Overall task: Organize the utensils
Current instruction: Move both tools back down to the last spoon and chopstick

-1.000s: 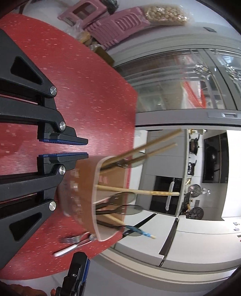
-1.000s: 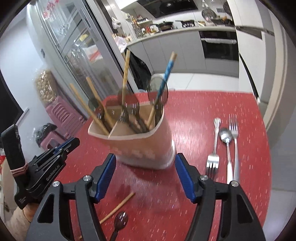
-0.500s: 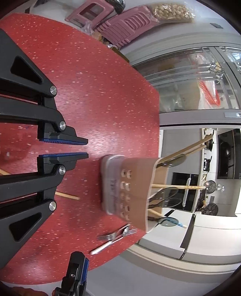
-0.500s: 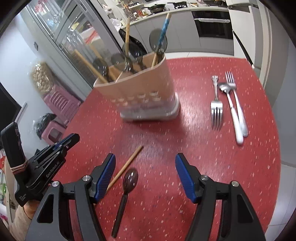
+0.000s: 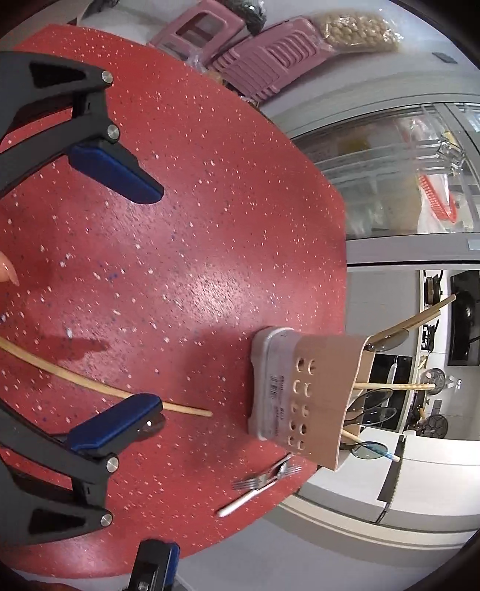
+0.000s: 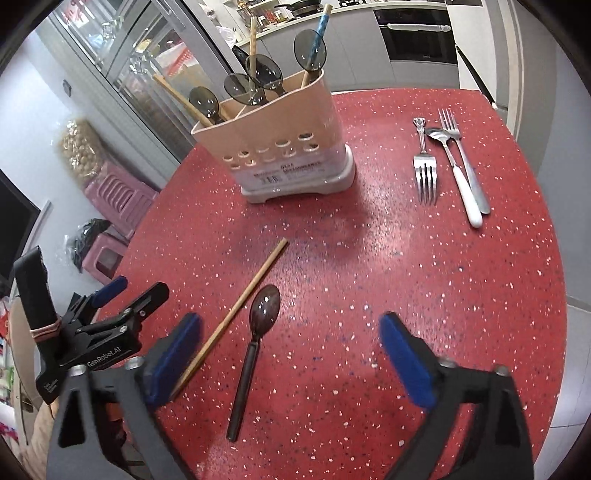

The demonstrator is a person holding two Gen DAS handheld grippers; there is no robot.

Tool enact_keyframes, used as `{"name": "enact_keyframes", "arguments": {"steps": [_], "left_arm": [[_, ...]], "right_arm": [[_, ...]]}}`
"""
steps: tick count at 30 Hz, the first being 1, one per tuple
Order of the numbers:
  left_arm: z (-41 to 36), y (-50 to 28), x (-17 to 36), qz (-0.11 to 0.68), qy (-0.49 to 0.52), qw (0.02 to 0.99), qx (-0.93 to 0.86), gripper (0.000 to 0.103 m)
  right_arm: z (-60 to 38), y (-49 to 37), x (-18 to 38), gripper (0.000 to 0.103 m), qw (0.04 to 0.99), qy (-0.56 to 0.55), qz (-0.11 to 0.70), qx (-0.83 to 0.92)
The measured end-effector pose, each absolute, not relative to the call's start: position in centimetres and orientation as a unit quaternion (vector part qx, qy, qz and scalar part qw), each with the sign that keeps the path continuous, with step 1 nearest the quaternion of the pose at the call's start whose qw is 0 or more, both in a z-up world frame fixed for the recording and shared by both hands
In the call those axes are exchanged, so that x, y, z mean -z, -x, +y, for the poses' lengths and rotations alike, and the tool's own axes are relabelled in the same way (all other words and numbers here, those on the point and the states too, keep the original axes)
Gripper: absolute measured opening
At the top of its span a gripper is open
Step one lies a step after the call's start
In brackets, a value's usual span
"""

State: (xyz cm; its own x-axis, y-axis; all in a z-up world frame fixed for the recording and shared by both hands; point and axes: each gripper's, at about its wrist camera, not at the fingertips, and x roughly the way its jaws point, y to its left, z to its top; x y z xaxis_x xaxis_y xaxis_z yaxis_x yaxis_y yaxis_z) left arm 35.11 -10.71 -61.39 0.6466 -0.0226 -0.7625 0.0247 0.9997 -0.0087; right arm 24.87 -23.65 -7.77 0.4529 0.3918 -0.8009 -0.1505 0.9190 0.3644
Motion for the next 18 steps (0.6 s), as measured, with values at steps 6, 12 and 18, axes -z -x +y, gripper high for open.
{"name": "enact_keyframes", "arguments": {"steps": [6, 12, 18], "left_arm": [[-10.6, -34.7, 63.1, 0.426, -0.027, 0.904, 0.007, 0.103], [-10.4, -34.2, 65.3, 0.454, -0.036, 0.89, 0.023, 0.103], [-9.7, -33.9, 65.9, 0.46, -0.043, 0.887, 0.017, 0.103]], "right_arm": [[-22.9, -23.8, 9.0, 0.103, 0.839, -0.103, 0.513, -0.151], [-21.4, -23.5, 10.8, 0.103, 0.817, -0.09, 0.55, -0.148], [-19.0, -23.9, 11.6, 0.102, 0.811, -0.064, 0.563, -0.144]]}}
